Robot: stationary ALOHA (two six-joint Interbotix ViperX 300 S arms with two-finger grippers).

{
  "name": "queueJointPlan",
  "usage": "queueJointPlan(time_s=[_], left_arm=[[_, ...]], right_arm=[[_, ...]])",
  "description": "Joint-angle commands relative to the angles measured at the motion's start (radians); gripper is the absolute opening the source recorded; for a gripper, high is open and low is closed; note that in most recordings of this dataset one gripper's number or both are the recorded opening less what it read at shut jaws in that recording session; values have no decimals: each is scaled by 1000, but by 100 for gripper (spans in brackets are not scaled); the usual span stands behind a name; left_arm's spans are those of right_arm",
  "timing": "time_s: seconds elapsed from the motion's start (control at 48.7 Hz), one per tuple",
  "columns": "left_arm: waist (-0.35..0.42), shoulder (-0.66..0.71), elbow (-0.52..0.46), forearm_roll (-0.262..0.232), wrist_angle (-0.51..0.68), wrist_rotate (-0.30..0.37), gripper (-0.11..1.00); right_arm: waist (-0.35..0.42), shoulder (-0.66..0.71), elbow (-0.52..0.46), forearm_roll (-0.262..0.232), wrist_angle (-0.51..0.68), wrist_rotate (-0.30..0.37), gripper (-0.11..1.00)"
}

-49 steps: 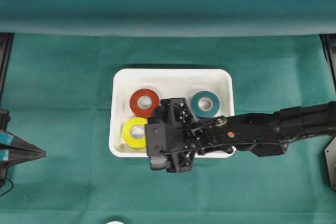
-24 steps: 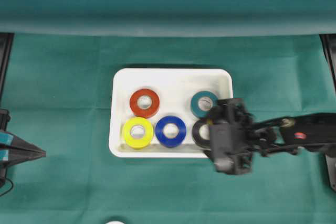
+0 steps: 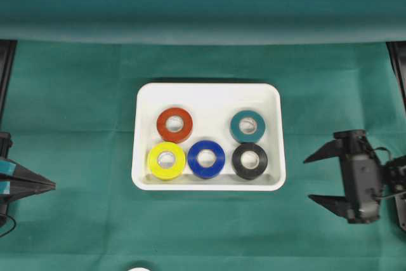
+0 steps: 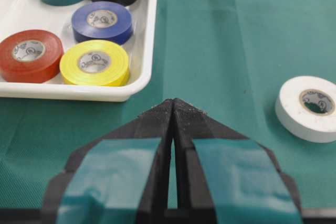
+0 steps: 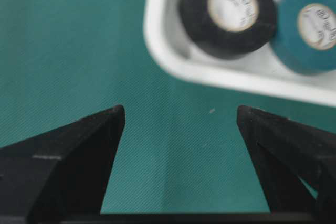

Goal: Put the tape into the white case with the right arm.
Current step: 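Withdraw the open right gripper to the right side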

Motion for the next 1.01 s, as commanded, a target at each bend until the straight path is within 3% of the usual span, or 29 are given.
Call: queueJointPlan(time_s=[0.0, 0.349, 0.78, 0.985], left_arm=[[3, 8, -11, -2, -5, 2, 0], [3, 8, -11, -2, -5, 2, 0], [3, 8, -11, -2, -5, 2, 0], [3, 8, -12, -2, -5, 2, 0]], right_arm=[[0, -40, 21, 2, -29, 2, 67], [12, -49, 43, 2, -32, 3, 67], [218, -74, 64, 3, -29, 5, 67], [232, -75, 64, 3, -17, 5, 67]])
